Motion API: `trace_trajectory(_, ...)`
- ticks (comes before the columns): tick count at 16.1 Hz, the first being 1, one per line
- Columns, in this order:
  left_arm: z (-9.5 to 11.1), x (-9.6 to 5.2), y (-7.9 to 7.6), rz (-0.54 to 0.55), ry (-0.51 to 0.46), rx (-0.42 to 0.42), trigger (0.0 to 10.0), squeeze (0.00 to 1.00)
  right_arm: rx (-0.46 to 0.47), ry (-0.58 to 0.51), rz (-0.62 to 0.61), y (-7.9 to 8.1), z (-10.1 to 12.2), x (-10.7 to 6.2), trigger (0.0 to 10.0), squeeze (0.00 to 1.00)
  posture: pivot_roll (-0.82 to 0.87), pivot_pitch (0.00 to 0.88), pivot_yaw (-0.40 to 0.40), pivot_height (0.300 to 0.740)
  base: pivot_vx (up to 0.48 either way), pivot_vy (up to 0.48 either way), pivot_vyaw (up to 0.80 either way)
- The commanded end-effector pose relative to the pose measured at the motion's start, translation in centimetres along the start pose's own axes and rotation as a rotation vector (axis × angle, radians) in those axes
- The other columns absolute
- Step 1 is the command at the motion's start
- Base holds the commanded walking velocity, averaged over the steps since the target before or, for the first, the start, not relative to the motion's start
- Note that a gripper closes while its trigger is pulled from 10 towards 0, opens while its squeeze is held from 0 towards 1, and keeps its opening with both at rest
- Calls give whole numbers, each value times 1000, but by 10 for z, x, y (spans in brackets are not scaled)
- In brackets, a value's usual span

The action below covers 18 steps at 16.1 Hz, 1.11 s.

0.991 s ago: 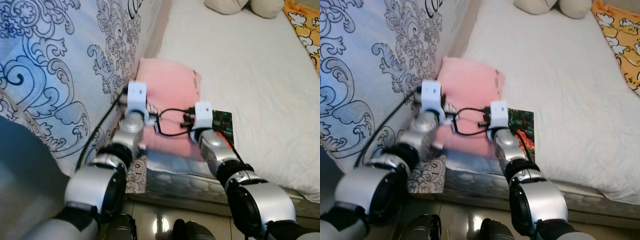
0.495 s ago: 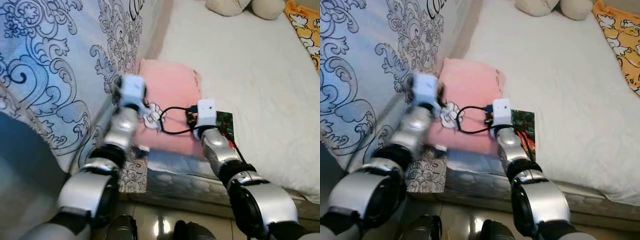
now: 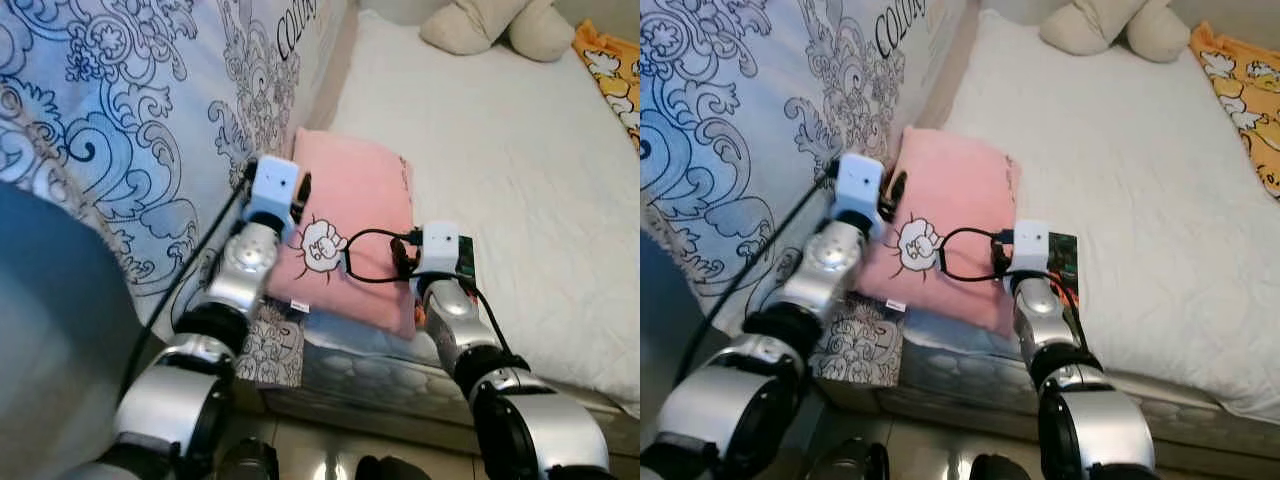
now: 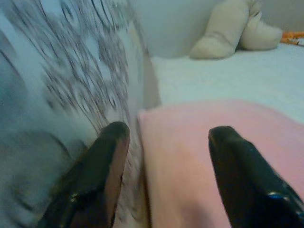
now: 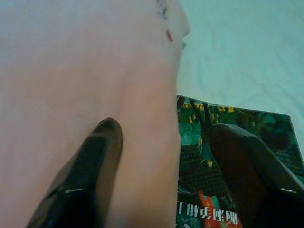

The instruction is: Clean up the room

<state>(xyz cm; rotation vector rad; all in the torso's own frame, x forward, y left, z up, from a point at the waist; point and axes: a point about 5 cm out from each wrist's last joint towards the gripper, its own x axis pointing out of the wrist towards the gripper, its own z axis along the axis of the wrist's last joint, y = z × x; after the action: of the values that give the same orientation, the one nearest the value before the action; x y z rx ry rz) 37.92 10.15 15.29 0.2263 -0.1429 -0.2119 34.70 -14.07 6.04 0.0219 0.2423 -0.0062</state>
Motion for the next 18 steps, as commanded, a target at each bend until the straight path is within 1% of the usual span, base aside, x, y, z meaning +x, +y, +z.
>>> trace_trajectory(1,11,-1,-1,-41,-66,35,10000,1000,19,-86,-34,-3,11,0,10000,1000,91,0,-24,740,0,0,0)
trace_trajectory(2,14,-8,1,-74,-96,25,10000,1000,15,-206,-69,-9,22,-6,10000,1000,93,0,-19,740,0,0,0)
trace_trajectory(3,13,-21,0,-103,-93,4,10000,1000,-14,-335,-112,-21,32,-22,10000,1000,95,0,-17,740,0,0,0)
trace_trajectory(4,8,-33,0,-117,-78,19,10000,1000,-61,-420,-153,-33,35,-44,10000,1000,92,0,-20,740,0,0,0)
trace_trajectory(5,0,-42,-2,-134,-45,18,10000,1000,-81,-467,-201,-47,29,-65,10000,1000,96,0,-28,740,0,0,0)
trace_trajectory(6,-10,-47,-2,-126,-4,-5,10000,1000,-103,-470,-248,-60,19,-82,10000,1000,96,0,-33,740,0,0,0)
trace_trajectory(7,-18,-53,-2,-111,22,-56,10000,1000,-118,-445,-260,-67,8,-90,10000,1000,93,0,-31,740,0,0,0)
trace_trajectory(8,-23,-57,-3,-107,32,-83,10000,1000,-113,-432,-253,-68,3,-93,10000,1000,90,0,-31,740,0,0,0)
trace_trajectory(9,-33,-69,-4,-128,31,-182,10000,1000,-131,-386,-206,-63,-5,-98,10000,1000,79,0,-36,740,0,-240,0)
trace_trajectory(10,-46,-76,-2,-125,51,-245,10000,1000,-158,-317,-160,-55,-16,-97,10000,1000,70,0,-33,740,0,-454,0)
trace_trajectory(11,-58,-78,4,-78,115,-261,10000,0,-166,-261,-147,-51,-24,-94,10000,0,67,0,-35,740,0,-454,0)
trace_trajectory(12,-57,-75,3,-60,119,-272,10000,0,-145,-234,-162,-49,-26,-89,10000,0,65,0,-32,740,0,-454,0)
trace_trajectory(13,-49,-70,-3,-60,97,-273,10000,0,-119,-212,-176,-46,-25,-81,10000,0,62,0,-29,740,0,-454,0)
trace_trajectory(14,-43,-68,-8,-71,76,-283,10000,0,-113,-219,-170,-45,-22,-77,10000,0,47,0,-25,740,0,-450,0)
trace_trajectory(16,-39,-64,-6,-29,59,-294,10000,0,-103,-223,-172,-48,-19,-79,10000,0,38,0,-33,740,0,-439,0)
trace_trajectory(18,-36,-63,-4,-25,44,-299,10000,0,-92,-222,-170,-50,-19,-81,10000,0,39,0,-35,740,0,-439,0)
